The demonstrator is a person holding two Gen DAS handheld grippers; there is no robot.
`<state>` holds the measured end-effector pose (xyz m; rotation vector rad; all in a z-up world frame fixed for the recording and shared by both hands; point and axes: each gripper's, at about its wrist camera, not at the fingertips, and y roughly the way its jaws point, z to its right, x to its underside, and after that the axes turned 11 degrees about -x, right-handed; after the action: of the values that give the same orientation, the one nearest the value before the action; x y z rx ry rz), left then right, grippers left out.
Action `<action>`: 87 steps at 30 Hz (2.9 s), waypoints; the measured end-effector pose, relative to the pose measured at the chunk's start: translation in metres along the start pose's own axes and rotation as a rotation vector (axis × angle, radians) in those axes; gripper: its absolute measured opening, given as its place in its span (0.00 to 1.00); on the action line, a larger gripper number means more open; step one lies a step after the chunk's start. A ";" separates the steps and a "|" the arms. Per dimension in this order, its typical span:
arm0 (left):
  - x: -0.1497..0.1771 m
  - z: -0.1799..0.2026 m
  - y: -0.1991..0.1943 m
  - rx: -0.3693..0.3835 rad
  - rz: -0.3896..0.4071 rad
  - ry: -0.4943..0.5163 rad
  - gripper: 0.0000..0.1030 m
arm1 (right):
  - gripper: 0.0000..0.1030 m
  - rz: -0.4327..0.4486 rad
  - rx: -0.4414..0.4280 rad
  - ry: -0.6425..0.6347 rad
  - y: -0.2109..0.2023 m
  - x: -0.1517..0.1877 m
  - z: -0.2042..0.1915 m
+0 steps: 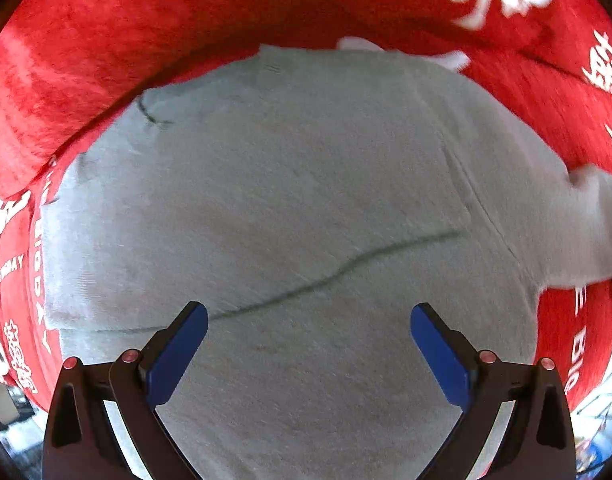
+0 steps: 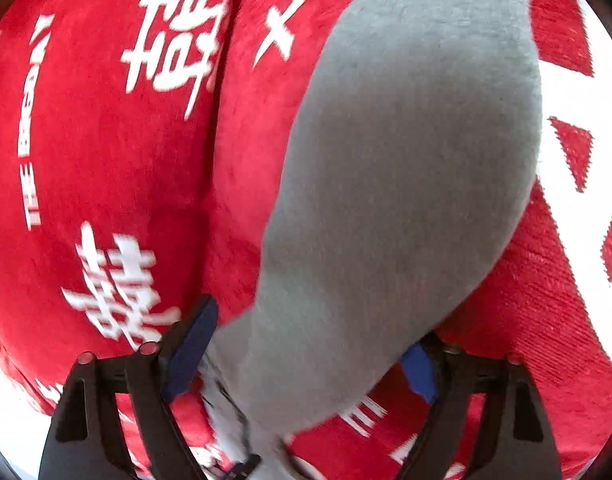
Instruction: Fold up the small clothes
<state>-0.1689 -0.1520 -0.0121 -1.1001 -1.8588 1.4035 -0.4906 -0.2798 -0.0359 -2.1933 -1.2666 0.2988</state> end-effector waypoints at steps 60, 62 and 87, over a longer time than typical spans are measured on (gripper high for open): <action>0.028 -0.274 0.061 0.435 0.052 -0.444 0.99 | 0.72 -0.827 0.271 -1.196 0.203 0.391 -0.155; 0.026 -0.274 0.061 0.380 0.053 -0.420 0.99 | 0.72 -0.745 0.236 -0.926 0.203 0.344 -0.150; 0.010 -0.265 0.085 0.653 -0.024 -0.422 0.99 | 0.49 -0.829 0.306 -0.756 0.155 0.321 -0.096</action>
<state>0.0656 -0.0022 -0.0151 -0.4755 -1.4597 2.1366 -0.1674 -0.1025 -0.0195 -1.1502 -2.2123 0.9377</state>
